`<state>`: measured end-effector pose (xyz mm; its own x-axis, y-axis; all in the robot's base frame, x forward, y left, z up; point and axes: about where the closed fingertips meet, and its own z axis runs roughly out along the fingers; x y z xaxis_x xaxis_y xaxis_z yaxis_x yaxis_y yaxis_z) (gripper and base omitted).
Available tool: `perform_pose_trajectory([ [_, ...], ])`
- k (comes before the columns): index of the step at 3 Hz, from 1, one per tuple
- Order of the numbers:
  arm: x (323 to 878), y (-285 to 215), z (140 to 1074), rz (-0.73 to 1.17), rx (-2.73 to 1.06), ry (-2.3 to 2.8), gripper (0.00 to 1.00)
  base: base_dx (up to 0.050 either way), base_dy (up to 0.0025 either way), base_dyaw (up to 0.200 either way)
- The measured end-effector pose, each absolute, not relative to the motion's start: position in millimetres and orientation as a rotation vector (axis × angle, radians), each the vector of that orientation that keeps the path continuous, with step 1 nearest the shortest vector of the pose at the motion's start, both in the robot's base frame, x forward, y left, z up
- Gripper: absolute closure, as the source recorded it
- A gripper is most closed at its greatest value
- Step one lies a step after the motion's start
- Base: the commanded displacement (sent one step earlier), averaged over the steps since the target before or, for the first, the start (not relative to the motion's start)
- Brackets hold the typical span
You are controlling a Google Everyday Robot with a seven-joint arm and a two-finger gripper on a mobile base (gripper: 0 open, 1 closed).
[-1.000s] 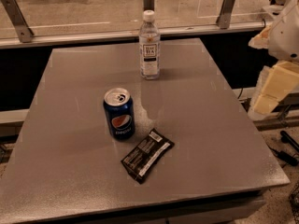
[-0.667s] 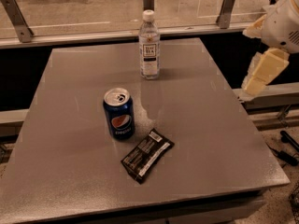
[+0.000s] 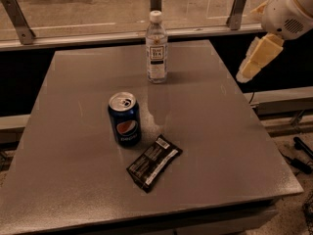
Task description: Move blue plastic bottle near pepsi can
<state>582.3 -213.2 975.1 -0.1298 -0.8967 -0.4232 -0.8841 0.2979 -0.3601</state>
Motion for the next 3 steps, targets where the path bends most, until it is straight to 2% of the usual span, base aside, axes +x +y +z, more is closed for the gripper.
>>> perform_pose_trajectory([
  [3, 643.1, -161.0, 983.5, 0.139, -1.449, 1.855, 0.0, 0.0, 0.0, 0.0],
])
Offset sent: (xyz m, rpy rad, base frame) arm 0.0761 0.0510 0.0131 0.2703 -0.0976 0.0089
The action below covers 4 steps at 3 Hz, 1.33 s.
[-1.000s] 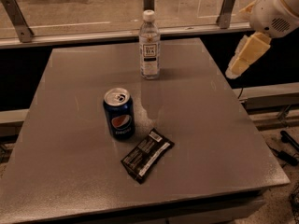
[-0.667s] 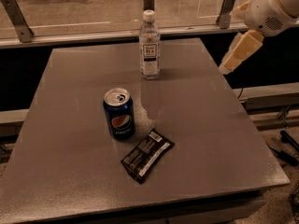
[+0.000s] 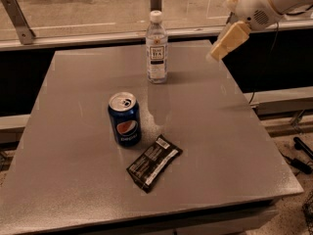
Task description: Move blue plastic bottle near pepsi can
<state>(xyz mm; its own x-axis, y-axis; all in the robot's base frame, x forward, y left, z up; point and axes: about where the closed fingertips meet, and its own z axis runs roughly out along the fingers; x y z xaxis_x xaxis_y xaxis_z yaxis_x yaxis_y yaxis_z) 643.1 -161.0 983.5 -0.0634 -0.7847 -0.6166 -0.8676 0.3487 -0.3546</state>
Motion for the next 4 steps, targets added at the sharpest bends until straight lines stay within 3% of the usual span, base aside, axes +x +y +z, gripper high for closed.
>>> perform_pose_trajectory([
  [4, 692.5, -122.0, 966.9, 0.27, -1.354, 1.854, 0.0, 0.0, 0.0, 0.0],
])
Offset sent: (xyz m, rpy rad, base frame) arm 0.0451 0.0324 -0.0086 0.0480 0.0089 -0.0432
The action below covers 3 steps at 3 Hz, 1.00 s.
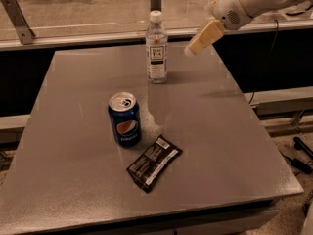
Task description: Move blue plastic bottle near pepsi can
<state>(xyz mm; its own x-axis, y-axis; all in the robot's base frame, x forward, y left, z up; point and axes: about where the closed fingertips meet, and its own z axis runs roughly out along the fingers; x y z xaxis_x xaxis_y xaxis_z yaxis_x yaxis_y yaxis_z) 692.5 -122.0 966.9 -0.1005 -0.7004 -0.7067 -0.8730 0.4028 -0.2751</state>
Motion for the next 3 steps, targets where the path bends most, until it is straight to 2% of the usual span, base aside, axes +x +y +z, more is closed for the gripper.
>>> perform_pose_trajectory([
  [3, 699.0, -56.2, 965.4, 0.463, -1.422, 1.739, 0.0, 0.0, 0.0, 0.0],
])
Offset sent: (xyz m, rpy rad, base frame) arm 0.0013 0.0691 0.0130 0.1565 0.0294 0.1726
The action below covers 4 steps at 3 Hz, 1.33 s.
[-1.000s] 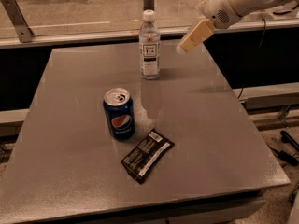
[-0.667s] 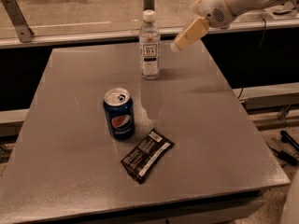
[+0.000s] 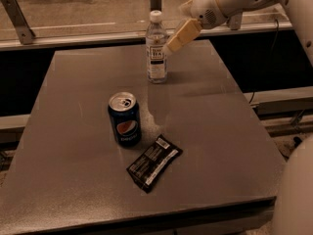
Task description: Move blue plastic bottle near pepsi can
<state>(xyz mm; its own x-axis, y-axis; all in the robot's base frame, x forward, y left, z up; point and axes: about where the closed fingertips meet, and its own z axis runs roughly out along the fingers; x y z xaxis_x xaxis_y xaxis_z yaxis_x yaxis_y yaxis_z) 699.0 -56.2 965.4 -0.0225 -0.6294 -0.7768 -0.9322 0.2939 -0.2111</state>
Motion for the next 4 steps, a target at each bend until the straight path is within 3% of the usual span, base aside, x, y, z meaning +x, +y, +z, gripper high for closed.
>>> perform_pose_trajectory([
  [1, 705.3, -47.1, 954.8, 0.491, -1.443, 1.732, 0.0, 0.0, 0.0, 0.0],
  [2, 704.6, -39.5, 955.1, 0.541, -1.46, 1.705, 0.17, 0.0, 0.0, 0.0],
  [4, 701.0, -35.4, 945.7, 0.702, -1.456, 1.718, 0.64, 0.0, 0.0, 0.0],
])
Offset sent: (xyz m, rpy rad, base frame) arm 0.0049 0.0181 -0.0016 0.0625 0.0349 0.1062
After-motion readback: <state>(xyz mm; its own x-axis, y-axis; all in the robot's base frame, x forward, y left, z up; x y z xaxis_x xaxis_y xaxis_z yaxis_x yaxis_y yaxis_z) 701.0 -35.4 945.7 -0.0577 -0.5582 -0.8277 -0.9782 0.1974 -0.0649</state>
